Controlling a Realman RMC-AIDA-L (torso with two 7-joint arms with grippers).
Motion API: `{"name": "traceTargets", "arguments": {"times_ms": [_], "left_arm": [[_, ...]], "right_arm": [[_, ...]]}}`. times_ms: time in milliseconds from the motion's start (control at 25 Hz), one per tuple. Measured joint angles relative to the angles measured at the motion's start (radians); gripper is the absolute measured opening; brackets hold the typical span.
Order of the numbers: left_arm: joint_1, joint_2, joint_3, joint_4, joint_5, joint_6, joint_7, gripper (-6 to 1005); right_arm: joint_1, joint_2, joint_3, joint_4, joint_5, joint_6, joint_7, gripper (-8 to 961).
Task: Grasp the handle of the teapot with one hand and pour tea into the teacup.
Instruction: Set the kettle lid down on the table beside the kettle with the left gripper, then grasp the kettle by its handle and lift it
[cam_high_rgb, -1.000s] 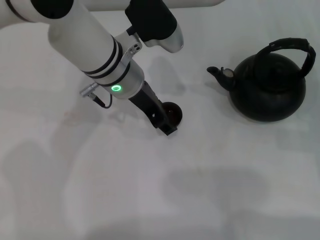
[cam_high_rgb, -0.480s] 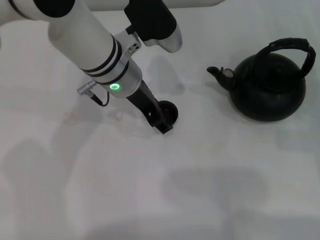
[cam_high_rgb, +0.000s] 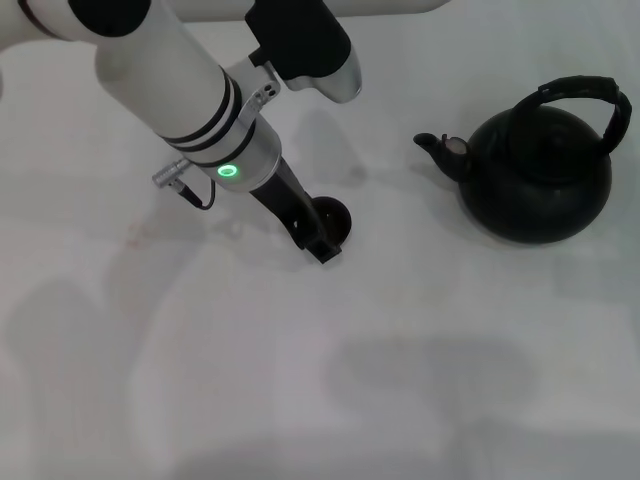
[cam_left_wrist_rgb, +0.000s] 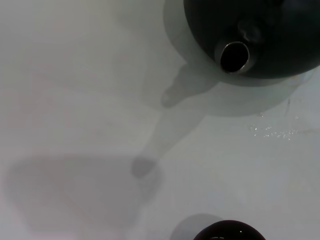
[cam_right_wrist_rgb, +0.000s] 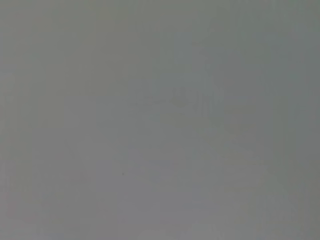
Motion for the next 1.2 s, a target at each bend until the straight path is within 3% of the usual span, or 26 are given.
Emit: {"name": "traceTargets", "arguments": {"times_ms": [600, 760, 960, 1200], "left_arm": [[0.002, -0.002, 0.002, 0.016, 0.004, -0.008, -0.012, 781], [0.018, -0.001, -0.003, 0.068, 0.005, -0.006, -0.024, 834], [0.102, 0.003, -0.053, 0.26, 0.0, 0.0, 0.0, 876], [0.152, 0.001, -0.114, 0.322, -0.104, 0.034, 0.063, 883]], "right_arm": [[0.0, 0.0, 0.0, 0.004, 0.0, 0.001, 0.002, 708], [-0.002, 0.0, 0.004, 0.004, 0.0, 0.001, 0.002, 708], [-0.006, -0.001, 0.003, 0.004, 0.001, 0.001, 0.018, 708], [-0.01, -0.002, 0.003, 0.002, 0.001, 0.001, 0.028, 707]]}}
